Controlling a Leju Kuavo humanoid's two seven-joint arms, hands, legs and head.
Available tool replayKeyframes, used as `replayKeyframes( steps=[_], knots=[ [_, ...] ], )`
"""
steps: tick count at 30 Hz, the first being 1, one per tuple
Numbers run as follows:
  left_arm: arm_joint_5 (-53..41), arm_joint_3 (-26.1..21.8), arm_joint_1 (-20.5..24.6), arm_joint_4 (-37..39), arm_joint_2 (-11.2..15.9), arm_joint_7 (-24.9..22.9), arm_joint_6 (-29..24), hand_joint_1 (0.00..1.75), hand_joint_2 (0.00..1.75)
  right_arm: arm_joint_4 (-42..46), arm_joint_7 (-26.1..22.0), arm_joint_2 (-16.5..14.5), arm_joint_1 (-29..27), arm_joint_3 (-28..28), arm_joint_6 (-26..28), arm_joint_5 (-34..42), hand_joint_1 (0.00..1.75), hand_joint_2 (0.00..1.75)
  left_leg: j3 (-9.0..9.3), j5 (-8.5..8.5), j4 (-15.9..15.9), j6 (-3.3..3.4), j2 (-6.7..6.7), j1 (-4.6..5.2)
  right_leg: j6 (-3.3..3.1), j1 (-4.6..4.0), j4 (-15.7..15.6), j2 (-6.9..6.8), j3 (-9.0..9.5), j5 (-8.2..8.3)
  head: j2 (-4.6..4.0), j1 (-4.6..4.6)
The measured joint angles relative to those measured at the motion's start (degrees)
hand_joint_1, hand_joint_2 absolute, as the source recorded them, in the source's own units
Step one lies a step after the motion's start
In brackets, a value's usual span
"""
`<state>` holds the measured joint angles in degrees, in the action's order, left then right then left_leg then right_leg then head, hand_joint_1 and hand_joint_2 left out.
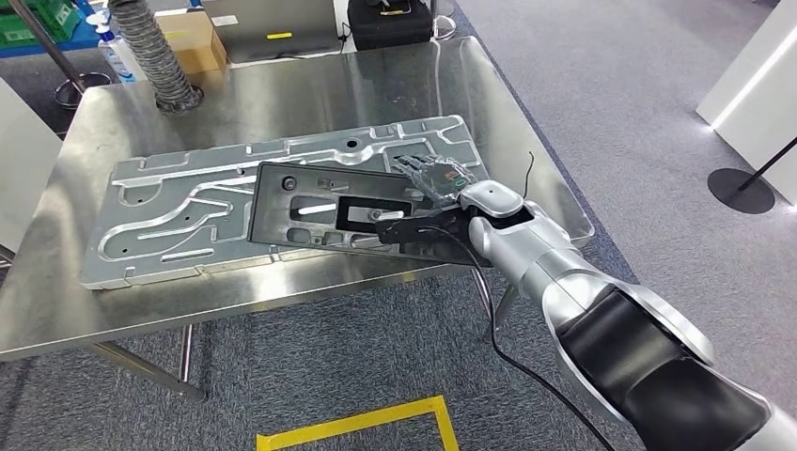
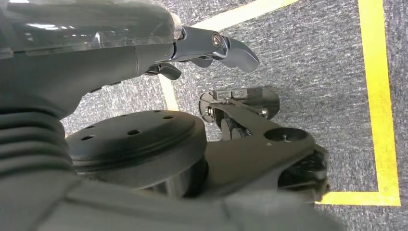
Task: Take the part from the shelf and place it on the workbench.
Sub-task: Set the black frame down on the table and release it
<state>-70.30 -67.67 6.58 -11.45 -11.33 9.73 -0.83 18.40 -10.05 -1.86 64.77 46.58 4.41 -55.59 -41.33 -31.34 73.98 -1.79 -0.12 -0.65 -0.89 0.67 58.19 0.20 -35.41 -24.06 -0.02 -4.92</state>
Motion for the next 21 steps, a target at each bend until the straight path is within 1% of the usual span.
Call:
replayKeyframes(
  steps=[1,2,3,4,5,7,8,9,10,12,13,14,15,16,17,18,19,20,21],
  knots=[
    [0.06,-0.02,0.0,0.0,0.02,-0.07,0.02,0.0,0.0,-0.02,0.0,-0.04,0.01,0.0,-0.05,-0.02,0.0,0.0,1.69,2.0,-3.49,0.08,0.0,-0.02,0.08,0.02,0.09,0.03,0.04,0.0,0.0,0.0],
    [0.12,-0.05,0.02,0.0,0.03,-0.3,0.07,0.0,0.0,-0.03,0.0,-0.08,0.05,-0.01,-0.08,-0.03,0.0,0.0,3.76,3.87,-7.79,0.25,-0.03,-0.03,0.2,0.03,0.2,0.06,0.06,-0.03,0.0,0.0],
    [0.25,-0.13,0.05,0.0,0.05,-0.76,0.18,0.0,0.0,-0.03,0.0,-0.12,0.12,-0.02,-0.1,-0.05,0.0,0.0,5.6,5.28,-11.56,0.51,-0.08,0.03,0.43,-0.06,0.38,0.12,0.0,-0.03,0.0,0.01],
    [0.41,-0.25,0.08,0.0,0.05,-1.35,0.32,0.0,0.0,-0.04,0.0,-0.19,0.16,-0.03,-0.15,-0.09,0.0,0.0,6.76,6.06,-13.98,0.8,-0.12,0.11,0.72,-0.14,0.5,0.17,-0.11,0.04,0.0,0.01],
    [0.56,-0.41,0.09,0.0,0.06,-1.95,0.48,0.0,0.0,-0.05,0.0,-0.28,0.17,-0.04,-0.23,-0.13,0.0,0.0,7.17,6.2,-14.94,1.1,-0.17,0.22,1.02,-0.21,0.53,0.21,-0.24,0.13,0.0,0.01],
    [0.74,-0.79,0.07,0.0,0.09,-2.76,0.78,0.0,0.0,-0.11,0.0,-0.46,0.16,-0.07,-0.36,-0.2,0.0,0.0,7.03,6.57,-15.1,1.79,-0.14,0.29,1.69,-0.25,0.44,0.24,-0.44,0.38,0.0,0.0],
    [0.77,-0.98,0.07,0.0,0.1,-2.92,0.91,0.0,0.0,-0.16,0.0,-0.51,0.16,-0.09,-0.39,-0.21,0.0,0.0,6.92,6.87,-15.31,2.22,-0.07,0.23,1.97,-0.18,0.72,0.21,-0.6,-0.04,0.0,0.0],
    [0.79,-1.13,0.11,0.0,0.12,-3.02,1.01,0.0,0.0,-0.21,0.0,-0.53,0.18,-0.11,-0.39,-0.21,0.0,0.0,6.77,7.23,-15.56,2.7,0.02,0.15,2.22,-0.12,1.86,0.17,-1.07,-1.21,0.0,0.0],
    [0.82,-1.23,0.16,0.0,0.13,-3.06,1.1,0.0,0.0,-0.25,0.0,-0.53,0.19,-0.13,-0.39,-0.21,0.0,0.0,6.55,7.58,-15.77,3.11,0.11,0.08,2.42,-0.06,4.14,0.14,-1.95,-3.14,0.0,0.01],
    [0.93,-1.33,0.23,0.0,0.14,-3.1,1.27,0.0,0.0,-0.28,0.0,-0.55,0.06,-0.13,-0.39,-0.21,0.0,0.0,5.84,8.15,-15.81,3.56,0.2,0.22,2.71,0.06,11.52,0.09,-4.56,-7.88,0.0,0.01],
    [1.02,-1.37,0.22,0.0,0.15,-3.14,1.36,0.0,0.0,-0.32,0.0,-0.56,-0.07,-0.13,-0.39,-0.21,0.0,0.0,5.41,8.45,-15.77,3.62,0.23,0.31,2.81,0.08,14.89,0.09,-5.58,-9.43,0.0,0.01],
    [1.1,-1.42,0.21,0.0,0.16,-3.16,1.45,0.0,0.0,-0.34,0.03,-0.57,-0.21,-0.14,-0.37,-0.21,0.0,0.0,4.95,8.77,-15.72,3.65,0.24,0.4,2.84,0.09,16.67,0.09,-5.82,-9.97,0.0,0.0],
    [1.17,-1.46,0.2,0.0,0.19,-3.19,1.56,0.0,0.0,-0.37,0.06,-0.58,-0.32,-0.15,-0.34,-0.21,0.0,0.0,4.49,9.11,-15.67,3.62,0.23,0.47,2.77,0.09,16.14,0.09,-4.9,-9.43,0.0,0.0],
    [1.2,-1.51,0.19,0.0,0.21,-3.24,1.68,0.0,0.0,-0.38,0.09,-0.6,-0.36,-0.16,-0.31,-0.21,0.0,0.0,4.09,9.44,-15.62,3.55,0.21,0.55,2.58,0.07,13.37,0.09,-2.85,-8.15,0.0,0.0],
    [1.21,-1.55,0.2,0.0,0.22,-3.31,1.81,0.0,0.0,-0.37,0.13,-0.63,-0.31,-0.19,-0.27,-0.21,0.0,0.0,3.77,9.76,-15.57,3.44,0.2,0.62,2.27,0.02,9.19,0.08,-0.02,-6.74,0.0,0.0],
    [1.21,-1.57,0.21,0.0,0.22,-3.39,1.95,0.0,0.0,-0.34,0.18,-0.69,-0.21,-0.24,-0.23,-0.22,0.0,0.0,3.47,10.09,-15.55,3.26,0.18,0.71,2.01,-0.15,5.03,0.05,2.61,-5.8,0.0,0.0],
    [1.21,-1.58,0.22,0.0,0.23,-3.48,2.05,0.0,0.0,-0.31,0.22,-0.78,-0.11,-0.32,-0.21,-0.25,0.0,0.0,3.31,10.44,-15.59,3.02,0.2,0.75,1.78,-0.34,2.1,0.02,4.37,-5.06,0.0,0.01],
    [1.21,-1.6,0.23,0.0,0.23,-3.54,2.13,0.0,0.0,-0.28,0.31,-0.85,-0.03,-0.43,-0.19,-0.29,0.0,0.0,3.21,10.8,-15.65,2.73,0.22,0.73,1.61,-0.58,0.38,-0.01,5.25,-4.76,0.0,0.01],
    [1.2,-1.61,0.23,0.01,0.23,-3.58,2.18,0.0,0.0,-0.26,0.44,-0.92,0.0,-0.55,-0.19,-0.37,0.0,0.0,3.14,11.22,-15.81,2.4,0.25,0.69,1.5,-0.81,-0.11,-0.03,5.25,-4.54,0.0,0.01]
  ],
)
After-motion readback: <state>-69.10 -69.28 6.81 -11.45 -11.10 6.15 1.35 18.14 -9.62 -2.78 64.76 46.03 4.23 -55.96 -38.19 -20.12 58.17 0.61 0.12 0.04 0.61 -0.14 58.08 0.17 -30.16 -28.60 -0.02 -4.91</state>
